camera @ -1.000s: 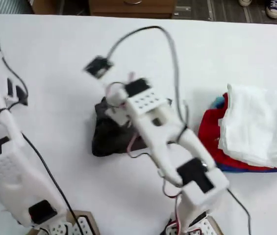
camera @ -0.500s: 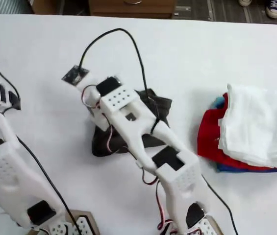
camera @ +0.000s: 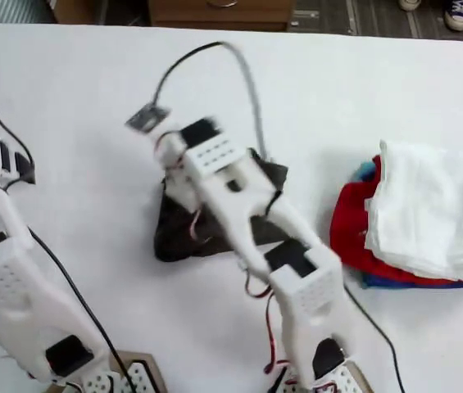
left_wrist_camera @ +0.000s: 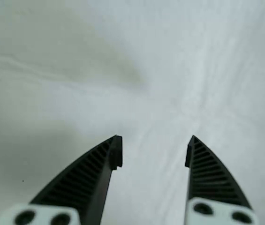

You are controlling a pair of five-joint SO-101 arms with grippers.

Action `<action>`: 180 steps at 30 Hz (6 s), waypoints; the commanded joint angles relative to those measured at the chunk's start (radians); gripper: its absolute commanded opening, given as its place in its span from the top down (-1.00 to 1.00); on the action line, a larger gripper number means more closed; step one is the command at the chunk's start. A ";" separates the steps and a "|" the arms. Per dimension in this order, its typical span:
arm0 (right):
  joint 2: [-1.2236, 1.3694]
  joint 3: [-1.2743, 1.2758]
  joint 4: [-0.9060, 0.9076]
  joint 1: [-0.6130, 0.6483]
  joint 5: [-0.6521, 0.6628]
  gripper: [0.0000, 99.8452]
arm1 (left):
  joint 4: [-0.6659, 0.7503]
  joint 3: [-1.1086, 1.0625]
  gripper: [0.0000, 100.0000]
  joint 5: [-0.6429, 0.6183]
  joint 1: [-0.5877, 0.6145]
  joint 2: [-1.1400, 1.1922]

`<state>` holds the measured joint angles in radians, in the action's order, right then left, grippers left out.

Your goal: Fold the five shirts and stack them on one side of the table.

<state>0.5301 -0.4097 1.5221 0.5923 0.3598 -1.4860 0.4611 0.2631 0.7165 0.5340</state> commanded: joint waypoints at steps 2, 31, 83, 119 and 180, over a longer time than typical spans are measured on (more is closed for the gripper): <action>-0.064 -0.064 0.053 -0.143 0.072 0.96 | 0.012 -0.001 0.52 0.009 0.008 -0.069; 0.077 -0.132 -0.031 -0.157 0.356 0.40 | 0.032 -0.002 0.52 0.060 0.026 -0.069; -0.529 0.276 0.105 -0.199 0.358 0.41 | 0.054 -0.002 0.52 0.101 0.031 -0.068; 0.062 -0.199 -0.084 -0.203 0.285 0.95 | 0.054 -0.002 0.52 0.103 0.031 -0.068; 0.117 -0.643 0.157 0.021 0.158 0.96 | 0.118 -0.004 0.52 0.091 0.272 -0.064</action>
<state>0.7664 -0.9605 1.6172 0.6582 0.5163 -1.3786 0.4549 0.3460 0.9927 0.5340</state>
